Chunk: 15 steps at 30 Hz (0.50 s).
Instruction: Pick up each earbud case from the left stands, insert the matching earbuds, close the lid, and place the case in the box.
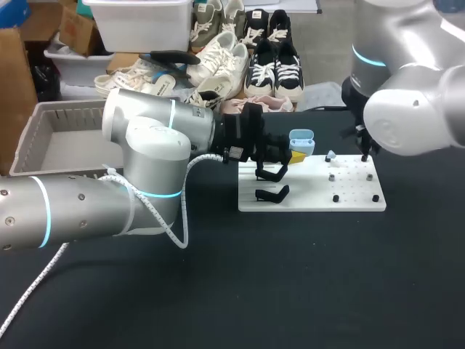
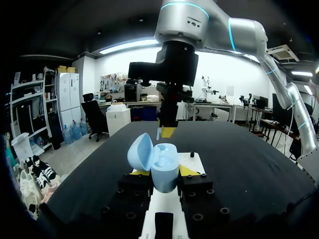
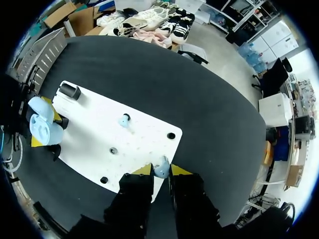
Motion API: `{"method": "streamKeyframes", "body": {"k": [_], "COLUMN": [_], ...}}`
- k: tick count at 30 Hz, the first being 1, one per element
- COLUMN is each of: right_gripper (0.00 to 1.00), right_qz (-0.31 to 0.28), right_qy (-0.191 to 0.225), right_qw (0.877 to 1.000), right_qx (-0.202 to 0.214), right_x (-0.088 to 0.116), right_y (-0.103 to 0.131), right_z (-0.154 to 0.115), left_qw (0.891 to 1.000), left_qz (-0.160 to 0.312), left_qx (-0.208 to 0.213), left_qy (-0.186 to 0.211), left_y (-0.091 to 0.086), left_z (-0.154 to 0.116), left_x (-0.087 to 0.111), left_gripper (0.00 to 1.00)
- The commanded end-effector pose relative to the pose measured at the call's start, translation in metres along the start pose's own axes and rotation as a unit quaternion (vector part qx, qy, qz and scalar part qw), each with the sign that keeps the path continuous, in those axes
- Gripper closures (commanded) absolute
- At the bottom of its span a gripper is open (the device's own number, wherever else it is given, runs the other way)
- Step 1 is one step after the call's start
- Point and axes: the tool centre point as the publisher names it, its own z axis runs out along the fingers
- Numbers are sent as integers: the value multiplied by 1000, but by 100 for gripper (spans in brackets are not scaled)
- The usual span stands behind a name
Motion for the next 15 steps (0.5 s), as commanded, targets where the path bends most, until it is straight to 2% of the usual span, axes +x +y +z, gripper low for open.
{"method": "streamKeyframes", "body": {"k": [1, 7, 15], "right_gripper": [100, 100, 100], "right_qz": [-7, -20, -20], "right_qy": [-43, -55, -55], "right_qw": [999, 998, 998], "right_qx": [-14, -27, -27], "right_x": [26, 37, 37], "right_y": [3, 15, 15], "right_z": [-16, -28, -28], "left_qw": [1000, 1000, 1000], "left_qz": [0, 0, 0], "left_qx": [0, 0, 0], "left_qy": [0, 0, 0], "left_y": [1, 1, 1], "left_z": [0, 0, 0], "left_x": [0, 0, 0], "left_gripper": [100, 100, 100]}}
